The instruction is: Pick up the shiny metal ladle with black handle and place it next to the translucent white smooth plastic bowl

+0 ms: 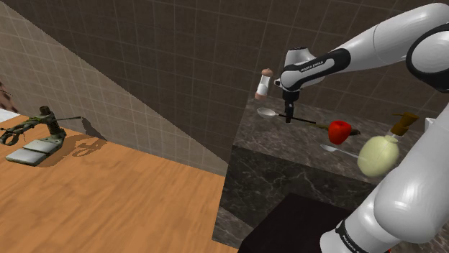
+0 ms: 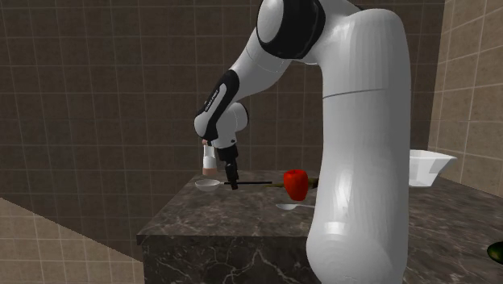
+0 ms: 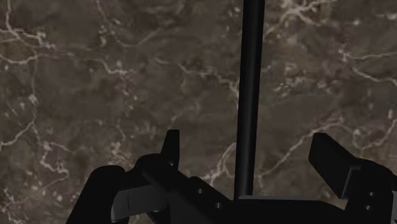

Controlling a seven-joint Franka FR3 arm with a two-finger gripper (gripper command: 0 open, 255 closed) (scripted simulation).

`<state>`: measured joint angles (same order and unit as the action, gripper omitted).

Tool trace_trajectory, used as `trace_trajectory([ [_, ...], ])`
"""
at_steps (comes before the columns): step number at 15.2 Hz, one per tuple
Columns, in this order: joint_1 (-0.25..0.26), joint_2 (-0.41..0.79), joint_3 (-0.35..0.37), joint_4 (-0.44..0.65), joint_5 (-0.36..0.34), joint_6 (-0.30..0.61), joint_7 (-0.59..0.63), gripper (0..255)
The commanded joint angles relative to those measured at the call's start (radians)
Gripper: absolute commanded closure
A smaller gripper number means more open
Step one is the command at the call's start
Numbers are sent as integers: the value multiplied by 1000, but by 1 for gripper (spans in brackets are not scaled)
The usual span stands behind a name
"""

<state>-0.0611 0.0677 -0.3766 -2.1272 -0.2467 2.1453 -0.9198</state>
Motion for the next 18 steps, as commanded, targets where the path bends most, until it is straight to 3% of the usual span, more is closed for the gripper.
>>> trace_trajectory([
  [1, 0, 0, 0, -2, 0, 3, 0, 0],
  [6, 0, 0, 0, -1, 0, 2, 0, 0],
  [7, 0, 0, 0, -1, 0, 2, 0, 255],
  [18, 1, -13, 0, 11, -2, -23, -3, 255],
])
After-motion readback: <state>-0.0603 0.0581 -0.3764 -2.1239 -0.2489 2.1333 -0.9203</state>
